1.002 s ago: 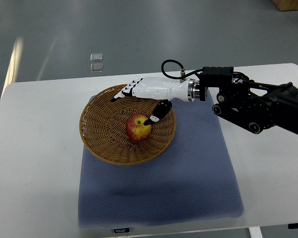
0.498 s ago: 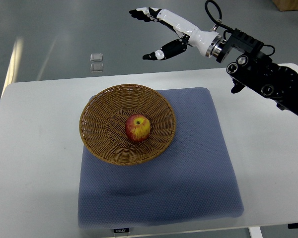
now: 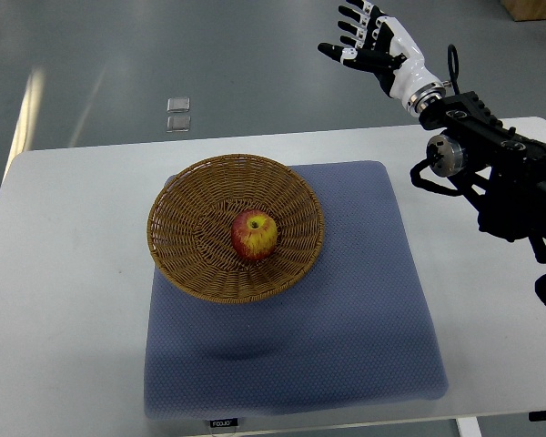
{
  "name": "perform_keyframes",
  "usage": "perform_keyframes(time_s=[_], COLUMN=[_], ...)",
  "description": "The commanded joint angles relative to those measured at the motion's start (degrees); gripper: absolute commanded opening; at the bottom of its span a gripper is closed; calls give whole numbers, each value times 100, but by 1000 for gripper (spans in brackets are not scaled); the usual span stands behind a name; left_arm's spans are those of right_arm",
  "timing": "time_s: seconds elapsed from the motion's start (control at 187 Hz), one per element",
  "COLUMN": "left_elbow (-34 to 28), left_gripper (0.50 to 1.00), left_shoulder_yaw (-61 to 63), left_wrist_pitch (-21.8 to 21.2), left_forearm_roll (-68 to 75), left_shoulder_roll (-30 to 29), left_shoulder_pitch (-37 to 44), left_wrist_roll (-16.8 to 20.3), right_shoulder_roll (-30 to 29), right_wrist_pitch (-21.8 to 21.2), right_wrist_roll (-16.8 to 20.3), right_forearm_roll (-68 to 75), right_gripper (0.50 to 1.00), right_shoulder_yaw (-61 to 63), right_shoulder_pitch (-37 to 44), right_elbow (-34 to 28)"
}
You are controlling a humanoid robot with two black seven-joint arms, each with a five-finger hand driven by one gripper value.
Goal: Place red apple in basket with right hand
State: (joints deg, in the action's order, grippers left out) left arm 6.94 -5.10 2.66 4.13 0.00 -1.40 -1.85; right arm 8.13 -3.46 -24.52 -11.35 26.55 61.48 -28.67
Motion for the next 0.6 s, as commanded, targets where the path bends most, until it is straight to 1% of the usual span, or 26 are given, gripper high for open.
perform_keyframes(time_s=[0.0, 0.037, 0.086, 0.091, 0.145, 0.193, 0.198, 0.305, 0.311, 0.332, 0.471, 0.546, 0.595], left_elbow=[0, 0, 0, 0, 0, 0, 0, 0, 0, 0, 0, 0, 0], left_gripper=[1000, 1000, 1000, 1000, 1000, 1000, 1000, 1000, 1000, 1000, 1000, 1000, 1000], left_shoulder_yaw=[0, 0, 0, 0, 0, 0, 0, 0, 0, 0, 0, 0, 0], left_wrist_pitch=[-2, 7, 7, -2, -2, -2, -2, -2, -2, -2, -2, 7, -2], left_forearm_roll=[0, 0, 0, 0, 0, 0, 0, 0, 0, 0, 0, 0, 0], left_shoulder_roll=[0, 0, 0, 0, 0, 0, 0, 0, 0, 0, 0, 0, 0], left_shoulder_pitch=[-1, -1, -1, -1, -1, -1, -1, -1, -1, -1, -1, -1, -1], left_wrist_roll=[0, 0, 0, 0, 0, 0, 0, 0, 0, 0, 0, 0, 0], right_shoulder_roll=[4, 13, 13, 13, 13, 13, 4, -22, -22, -31, -40, -40, -49], right_wrist_pitch=[12, 30, 30, 73, 100, 100, 100, 56, -5, -58, -682, -840, -867], right_wrist_roll=[298, 430, 430, 578, 685, 685, 720, 764, 816, 834, 835, 817, 791], right_forearm_roll=[660, 958, 959, 1290, 1591, 1592, 1835, 2075, 2214, 2268, 2471, 2488, 2488], right_gripper=[913, 913, 913, 913, 913, 913, 913, 913, 913, 913, 913, 915, 915], right_shoulder_yaw=[8, 8, 8, -1, -1, -1, 8, -1, -10, -10, -1, 8, 8], right_shoulder_pitch=[31, 40, 40, 31, 22, 22, -4, -31, -91, -127, -303, -400, -452], right_elbow=[204, 257, 257, 292, 292, 292, 301, 292, 292, 283, 283, 292, 292])
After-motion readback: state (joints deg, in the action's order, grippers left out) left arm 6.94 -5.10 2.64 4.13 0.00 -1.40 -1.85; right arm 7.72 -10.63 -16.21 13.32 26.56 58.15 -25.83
